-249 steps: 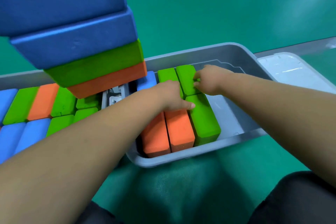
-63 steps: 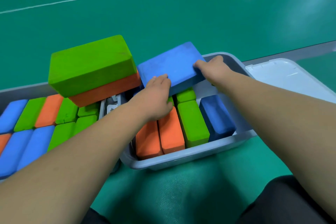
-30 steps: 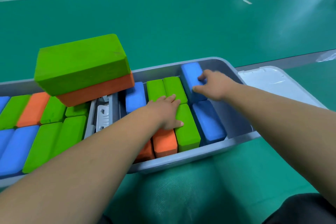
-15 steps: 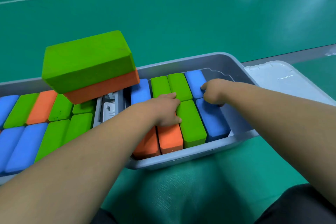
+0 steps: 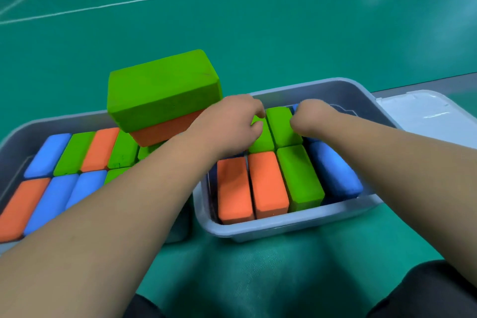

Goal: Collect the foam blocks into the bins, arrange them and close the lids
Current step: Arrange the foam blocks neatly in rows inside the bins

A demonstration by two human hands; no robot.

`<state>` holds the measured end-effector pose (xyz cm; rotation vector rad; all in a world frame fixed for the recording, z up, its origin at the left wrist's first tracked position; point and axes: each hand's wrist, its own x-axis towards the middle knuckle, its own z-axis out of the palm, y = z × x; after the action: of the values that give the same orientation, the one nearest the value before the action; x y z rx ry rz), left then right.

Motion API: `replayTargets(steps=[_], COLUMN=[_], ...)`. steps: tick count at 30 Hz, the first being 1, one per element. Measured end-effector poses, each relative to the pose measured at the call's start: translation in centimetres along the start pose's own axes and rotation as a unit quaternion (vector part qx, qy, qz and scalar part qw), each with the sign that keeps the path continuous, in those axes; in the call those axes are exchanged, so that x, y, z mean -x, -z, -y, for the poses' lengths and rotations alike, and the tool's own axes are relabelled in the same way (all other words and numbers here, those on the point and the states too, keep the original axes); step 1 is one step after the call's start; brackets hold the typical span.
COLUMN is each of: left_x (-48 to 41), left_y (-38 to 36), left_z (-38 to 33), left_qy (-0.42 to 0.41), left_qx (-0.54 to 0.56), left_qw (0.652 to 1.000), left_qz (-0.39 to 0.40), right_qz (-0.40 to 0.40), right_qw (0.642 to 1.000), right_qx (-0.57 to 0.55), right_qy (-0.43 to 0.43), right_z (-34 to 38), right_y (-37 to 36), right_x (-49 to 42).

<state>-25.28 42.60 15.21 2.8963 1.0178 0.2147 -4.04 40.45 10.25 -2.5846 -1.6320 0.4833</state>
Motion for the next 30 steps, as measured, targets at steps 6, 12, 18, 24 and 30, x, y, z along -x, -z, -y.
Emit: replayTargets(steps=[6,12,18,24,30], left_x=[1.7,4.3,4.2,3.6,1.1], left_y=[2.9,1.4,1.2,1.8,2.6], left_z=[5.2,10.0,11.1,10.5,6.5], left_qy=[0.14,0.23,0.241,0.234,0.159], left_qx=[-0.034,-0.146,-0.192,-0.188,-0.185], left_qw=[0.975,0.959,0.943,0.94,0.936], left_qz=[-0.168,-0.079,-0.125,-0.163,-0.254], right_qz=[-0.074,-0.098,-0.045,-0.074,-0.131], right_qw=[0.987,0.94,0.907,0.859,0.738], right_qx=[-0.097,-0.307,-0.406,-0.498,-0.659], right_qy=[0.106,0.112,0.102,0.094,0.063], right_z=[5.2,10.5,13.2,13.7,12.9], right_y=[0.6,1.8,1.6,1.8,5.0], right_x=[0.0,1.2,1.9,1.8,2.4])
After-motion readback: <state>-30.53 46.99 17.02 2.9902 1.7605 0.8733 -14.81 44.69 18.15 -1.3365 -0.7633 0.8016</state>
